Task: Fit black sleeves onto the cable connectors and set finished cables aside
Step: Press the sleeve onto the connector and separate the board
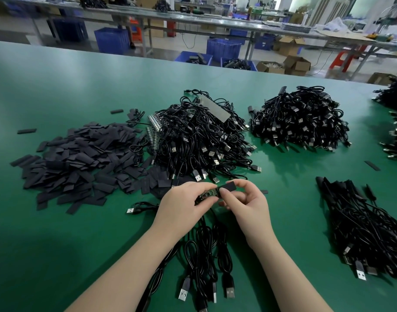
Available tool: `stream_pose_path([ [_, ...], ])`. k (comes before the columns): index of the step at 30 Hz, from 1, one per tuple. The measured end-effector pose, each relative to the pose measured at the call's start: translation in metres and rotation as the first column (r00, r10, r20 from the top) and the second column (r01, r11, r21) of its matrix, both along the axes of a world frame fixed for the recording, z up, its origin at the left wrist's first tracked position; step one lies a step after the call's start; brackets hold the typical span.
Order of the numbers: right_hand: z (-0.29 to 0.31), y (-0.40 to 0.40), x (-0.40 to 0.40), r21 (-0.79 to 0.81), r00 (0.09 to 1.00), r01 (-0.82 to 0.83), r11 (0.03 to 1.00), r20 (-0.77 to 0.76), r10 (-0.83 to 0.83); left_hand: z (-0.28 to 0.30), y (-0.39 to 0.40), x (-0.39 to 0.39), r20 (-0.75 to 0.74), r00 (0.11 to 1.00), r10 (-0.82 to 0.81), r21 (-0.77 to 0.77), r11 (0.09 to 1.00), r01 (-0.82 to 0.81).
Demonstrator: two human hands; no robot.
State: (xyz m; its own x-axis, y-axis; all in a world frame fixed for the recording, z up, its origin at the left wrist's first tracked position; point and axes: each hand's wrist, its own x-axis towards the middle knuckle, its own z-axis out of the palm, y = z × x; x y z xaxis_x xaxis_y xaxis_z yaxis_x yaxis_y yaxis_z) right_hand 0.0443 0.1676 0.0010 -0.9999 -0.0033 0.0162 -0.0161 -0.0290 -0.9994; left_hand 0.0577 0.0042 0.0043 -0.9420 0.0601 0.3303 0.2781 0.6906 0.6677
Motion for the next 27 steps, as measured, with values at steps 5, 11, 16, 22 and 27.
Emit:
stream_pose_path([
  [5,0.002,0.001,0.002,-0.014,0.999,-0.039,0.999,-0.008,0.039,0.0,0.0,0.0,-0.013,1.0,-0.012,0.018,1.0,0.013],
  [11,0.008,0.006,0.003,-0.094,0.993,-0.117,0.989,-0.042,0.114,0.0,-0.002,-0.001,-0.023,0.999,-0.037,0.062,0.997,0.039],
  [16,0.011,0.006,0.004,-0.057,0.994,-0.094,0.994,-0.058,0.091,0.002,-0.004,-0.001,-0.026,0.998,-0.051,0.105,0.993,0.053],
  [22,0.01,0.002,0.004,-0.054,0.998,-0.022,0.998,-0.066,0.018,0.004,-0.002,0.001,-0.024,0.999,-0.043,0.116,0.992,0.046],
  [27,0.01,0.002,0.005,-0.073,0.997,-0.052,0.996,-0.052,0.049,0.002,-0.002,0.0,0.017,0.998,-0.057,0.13,0.99,0.054],
])
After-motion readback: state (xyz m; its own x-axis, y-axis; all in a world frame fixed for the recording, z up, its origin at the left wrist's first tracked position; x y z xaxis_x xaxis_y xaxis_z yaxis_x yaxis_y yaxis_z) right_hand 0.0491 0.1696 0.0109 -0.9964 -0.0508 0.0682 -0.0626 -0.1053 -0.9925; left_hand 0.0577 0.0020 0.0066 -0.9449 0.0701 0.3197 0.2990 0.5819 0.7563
